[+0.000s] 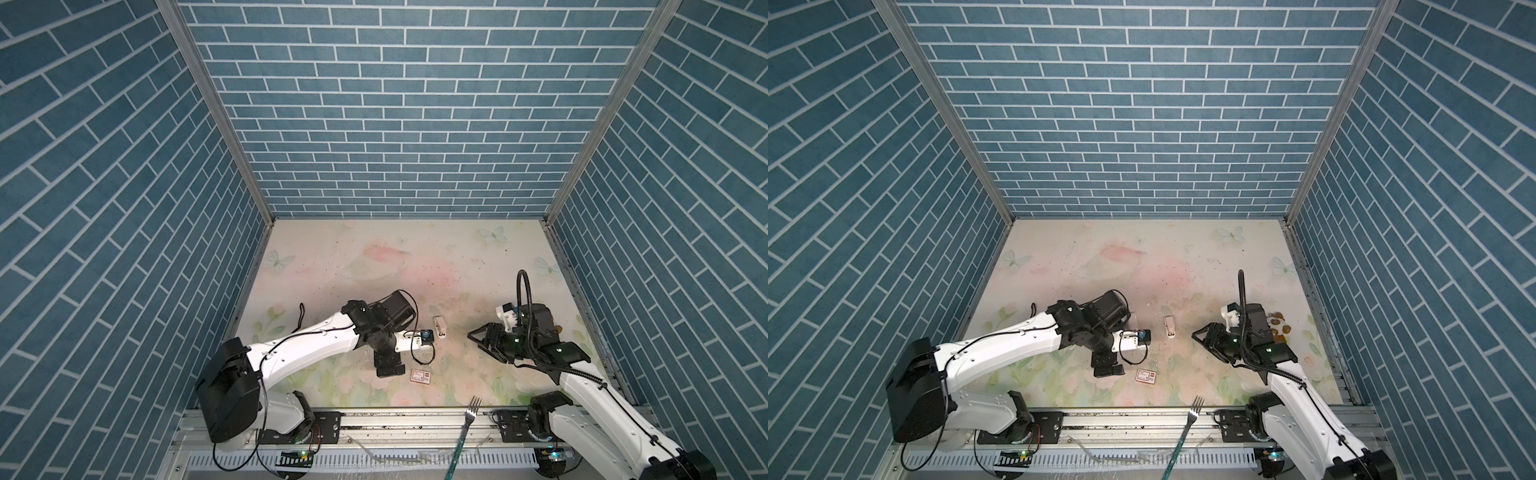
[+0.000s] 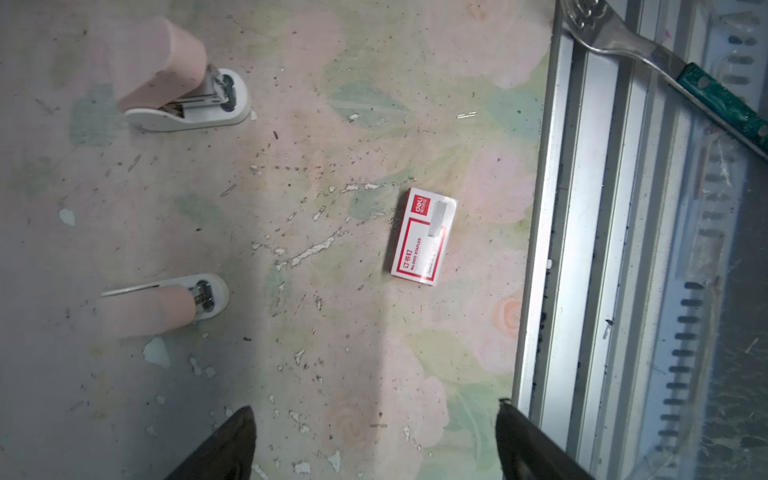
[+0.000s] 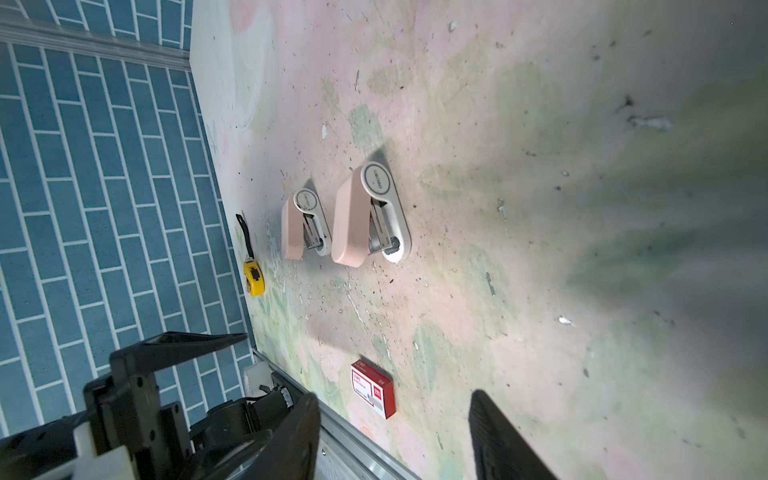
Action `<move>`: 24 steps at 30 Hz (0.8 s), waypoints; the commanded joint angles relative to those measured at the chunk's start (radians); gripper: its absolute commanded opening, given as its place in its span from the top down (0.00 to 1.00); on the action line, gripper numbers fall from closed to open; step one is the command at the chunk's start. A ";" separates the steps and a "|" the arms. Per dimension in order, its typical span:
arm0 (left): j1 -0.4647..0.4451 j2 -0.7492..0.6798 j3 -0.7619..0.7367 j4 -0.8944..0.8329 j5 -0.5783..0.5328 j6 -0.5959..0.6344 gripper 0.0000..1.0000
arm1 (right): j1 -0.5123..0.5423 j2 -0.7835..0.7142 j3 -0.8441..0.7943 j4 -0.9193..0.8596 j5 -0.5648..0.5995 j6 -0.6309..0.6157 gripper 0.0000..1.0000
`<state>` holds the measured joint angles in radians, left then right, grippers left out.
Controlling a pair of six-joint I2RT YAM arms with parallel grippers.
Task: Load the staples into the stapler
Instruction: 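Move the left gripper toward the red staple box while the right gripper advances, then lower the left gripper over the red staple box and grasp it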
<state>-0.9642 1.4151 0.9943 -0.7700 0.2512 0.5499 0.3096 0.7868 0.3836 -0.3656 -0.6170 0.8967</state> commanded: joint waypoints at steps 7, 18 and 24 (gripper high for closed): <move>-0.130 0.142 -0.009 0.196 -0.103 0.034 0.17 | 0.006 -0.080 -0.037 -0.018 0.063 0.082 0.46; -0.189 0.214 0.006 0.197 -0.059 0.036 0.18 | 0.005 -0.158 -0.053 -0.076 0.086 0.099 0.46; -0.193 0.230 -0.032 0.279 -0.123 0.006 0.22 | 0.005 -0.191 -0.071 -0.082 0.084 0.107 0.48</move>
<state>-1.1522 1.6283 0.9825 -0.5270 0.1608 0.5686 0.3096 0.6155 0.3241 -0.4213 -0.5526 0.9653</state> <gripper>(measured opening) 0.781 0.521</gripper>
